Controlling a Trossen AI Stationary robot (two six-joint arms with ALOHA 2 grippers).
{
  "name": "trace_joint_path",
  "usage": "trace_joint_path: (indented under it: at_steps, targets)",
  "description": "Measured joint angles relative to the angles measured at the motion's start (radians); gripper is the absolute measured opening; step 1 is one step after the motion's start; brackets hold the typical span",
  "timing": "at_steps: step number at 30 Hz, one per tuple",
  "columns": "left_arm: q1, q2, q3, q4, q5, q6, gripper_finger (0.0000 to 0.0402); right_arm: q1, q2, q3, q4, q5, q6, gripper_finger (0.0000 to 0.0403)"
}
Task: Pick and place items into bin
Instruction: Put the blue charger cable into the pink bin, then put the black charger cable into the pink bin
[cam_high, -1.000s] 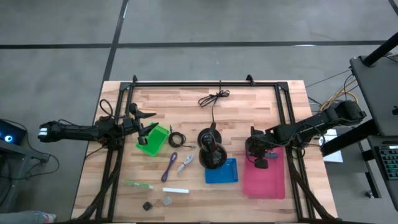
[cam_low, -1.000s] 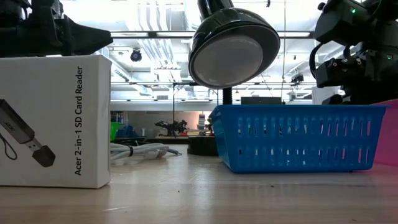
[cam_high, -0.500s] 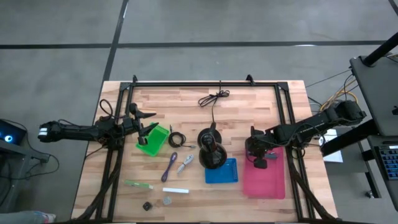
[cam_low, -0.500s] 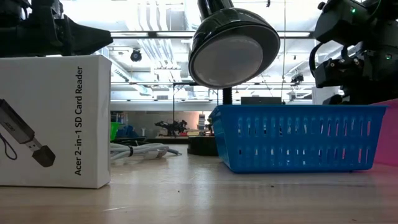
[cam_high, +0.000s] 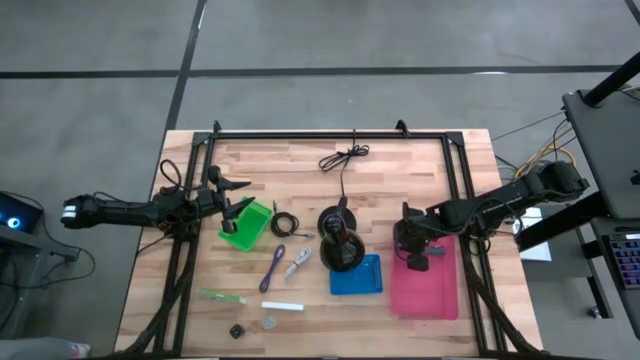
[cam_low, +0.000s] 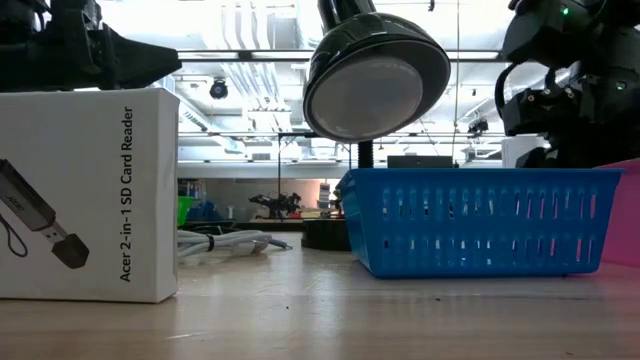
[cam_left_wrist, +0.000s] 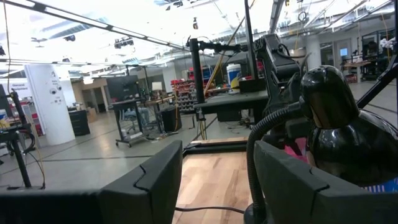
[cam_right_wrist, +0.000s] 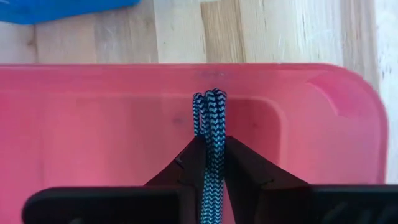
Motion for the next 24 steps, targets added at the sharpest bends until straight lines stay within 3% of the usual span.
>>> trace_joint_path:
  at_steps: [13,24]
  targets:
    - [0.000,0.000,0.000,0.000,0.000,0.000,0.0185,0.000,0.000,0.034,0.000,0.000,-0.007,0.0094]
    - [0.000,0.000,0.000,0.000,0.000,0.000,0.0185,0.000,0.000,0.122,-0.150,0.000,-0.014,0.0088]
